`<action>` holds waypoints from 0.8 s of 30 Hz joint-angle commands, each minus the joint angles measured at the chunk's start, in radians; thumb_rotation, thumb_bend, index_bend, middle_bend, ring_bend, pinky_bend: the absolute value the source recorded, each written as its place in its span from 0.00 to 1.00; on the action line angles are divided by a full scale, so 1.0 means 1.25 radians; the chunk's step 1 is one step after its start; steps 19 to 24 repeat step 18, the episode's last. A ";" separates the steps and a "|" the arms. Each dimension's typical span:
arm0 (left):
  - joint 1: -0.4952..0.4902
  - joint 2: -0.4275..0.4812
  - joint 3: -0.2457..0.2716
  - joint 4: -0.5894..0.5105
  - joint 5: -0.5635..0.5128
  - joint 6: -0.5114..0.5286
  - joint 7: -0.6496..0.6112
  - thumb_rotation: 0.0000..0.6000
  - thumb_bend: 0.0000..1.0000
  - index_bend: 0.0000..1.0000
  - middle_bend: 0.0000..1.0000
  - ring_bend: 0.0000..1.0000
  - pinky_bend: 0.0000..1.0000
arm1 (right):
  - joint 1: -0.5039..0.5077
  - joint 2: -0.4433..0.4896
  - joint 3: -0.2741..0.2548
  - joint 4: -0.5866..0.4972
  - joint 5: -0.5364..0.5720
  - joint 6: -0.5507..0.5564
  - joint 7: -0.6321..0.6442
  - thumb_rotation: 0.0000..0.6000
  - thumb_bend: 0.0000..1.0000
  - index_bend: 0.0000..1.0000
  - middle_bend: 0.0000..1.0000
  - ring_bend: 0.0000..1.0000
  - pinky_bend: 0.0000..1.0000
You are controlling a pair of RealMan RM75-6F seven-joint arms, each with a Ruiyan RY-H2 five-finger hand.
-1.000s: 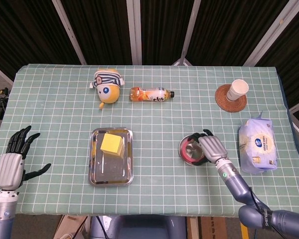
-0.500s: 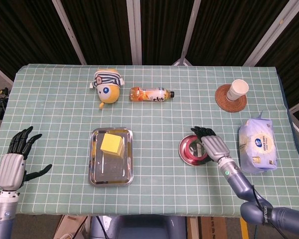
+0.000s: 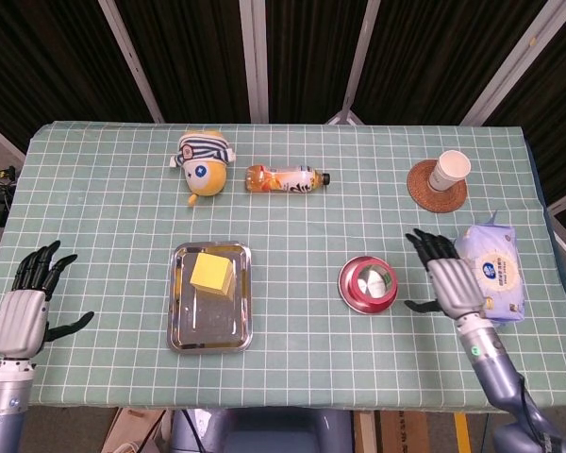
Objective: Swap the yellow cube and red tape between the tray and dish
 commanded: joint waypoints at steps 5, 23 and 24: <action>0.039 0.060 0.031 -0.078 -0.027 0.004 0.084 1.00 0.06 0.17 0.00 0.00 0.05 | -0.223 -0.040 -0.067 0.094 -0.172 0.330 0.032 1.00 0.00 0.09 0.05 0.07 0.00; 0.041 0.090 0.051 -0.074 0.031 -0.006 0.010 1.00 0.06 0.16 0.00 0.00 0.05 | -0.254 -0.019 -0.057 0.057 -0.199 0.332 -0.091 1.00 0.00 0.10 0.05 0.02 0.00; 0.041 0.090 0.051 -0.074 0.031 -0.006 0.010 1.00 0.06 0.16 0.00 0.00 0.05 | -0.254 -0.019 -0.057 0.057 -0.199 0.332 -0.091 1.00 0.00 0.10 0.05 0.02 0.00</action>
